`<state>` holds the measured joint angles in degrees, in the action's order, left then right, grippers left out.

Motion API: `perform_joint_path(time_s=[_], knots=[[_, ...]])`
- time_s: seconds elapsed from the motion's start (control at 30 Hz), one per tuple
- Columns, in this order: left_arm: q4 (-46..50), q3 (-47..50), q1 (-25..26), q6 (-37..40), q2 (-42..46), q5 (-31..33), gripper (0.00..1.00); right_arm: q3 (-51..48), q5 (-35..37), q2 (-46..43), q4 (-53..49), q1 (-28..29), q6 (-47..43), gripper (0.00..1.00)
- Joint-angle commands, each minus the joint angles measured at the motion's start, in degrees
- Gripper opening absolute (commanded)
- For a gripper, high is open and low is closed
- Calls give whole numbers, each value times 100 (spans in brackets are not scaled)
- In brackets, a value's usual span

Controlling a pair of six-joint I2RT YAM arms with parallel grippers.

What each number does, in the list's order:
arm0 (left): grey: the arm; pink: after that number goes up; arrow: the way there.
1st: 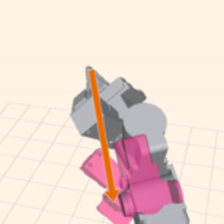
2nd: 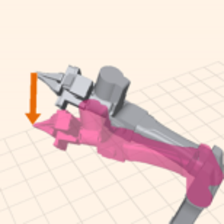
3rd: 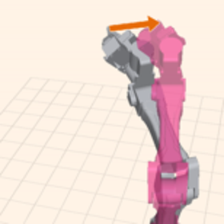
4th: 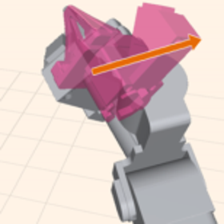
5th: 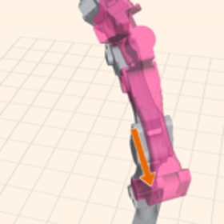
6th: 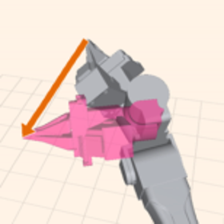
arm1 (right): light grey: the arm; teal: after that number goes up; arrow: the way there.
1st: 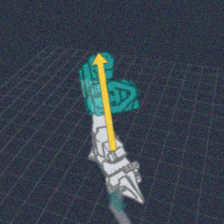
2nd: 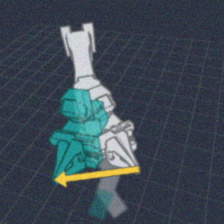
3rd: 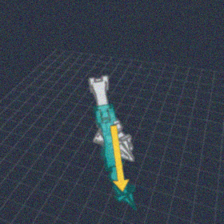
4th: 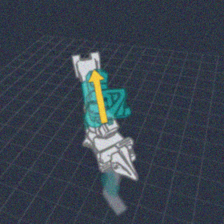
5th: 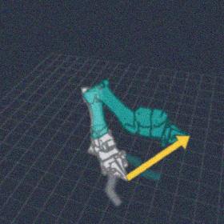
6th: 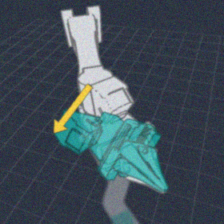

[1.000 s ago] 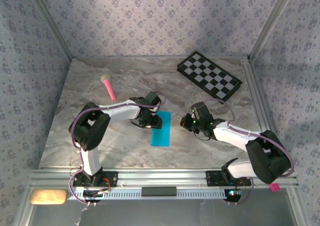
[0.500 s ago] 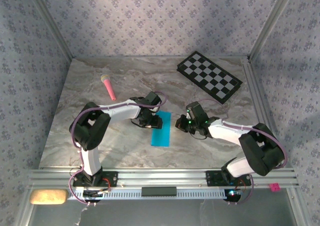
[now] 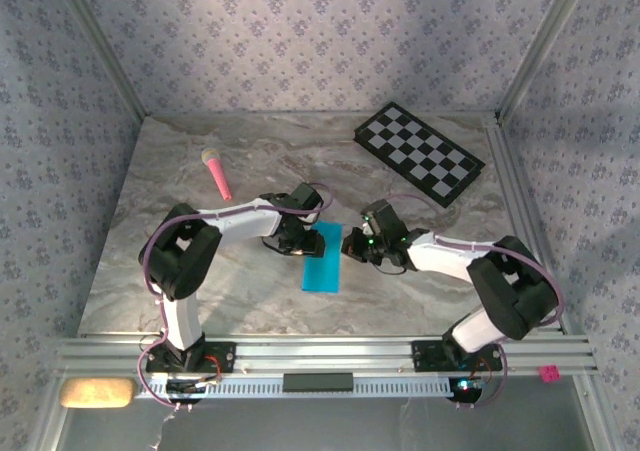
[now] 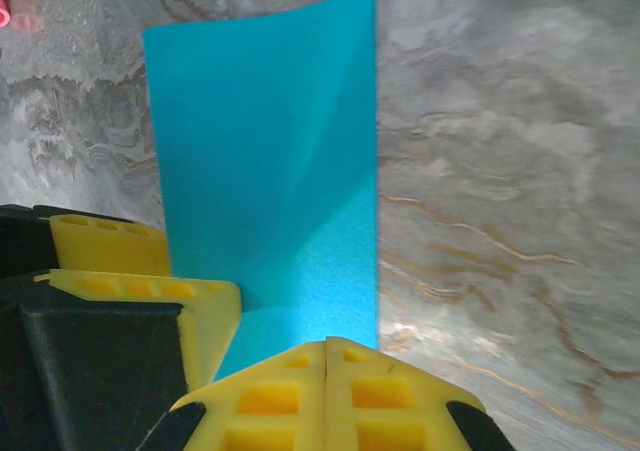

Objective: Fold a paper plane with a square sheet of paper (pick it up from the middle)
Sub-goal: Hold the square sheet of paper at the center of the table.

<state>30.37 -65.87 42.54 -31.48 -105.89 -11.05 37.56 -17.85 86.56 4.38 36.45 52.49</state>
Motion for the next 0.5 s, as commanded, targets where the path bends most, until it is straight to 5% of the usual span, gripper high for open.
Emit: perform_joint_path(time_s=[0.0, 0.47], knots=[[-321, 13, 12, 143, -372, 393, 50, 243, -61, 219, 96, 122, -75, 0], [-348, 57, 8, 135, -387, 388, 50, 581, -140, 867, 261, 363, 10, 0]])
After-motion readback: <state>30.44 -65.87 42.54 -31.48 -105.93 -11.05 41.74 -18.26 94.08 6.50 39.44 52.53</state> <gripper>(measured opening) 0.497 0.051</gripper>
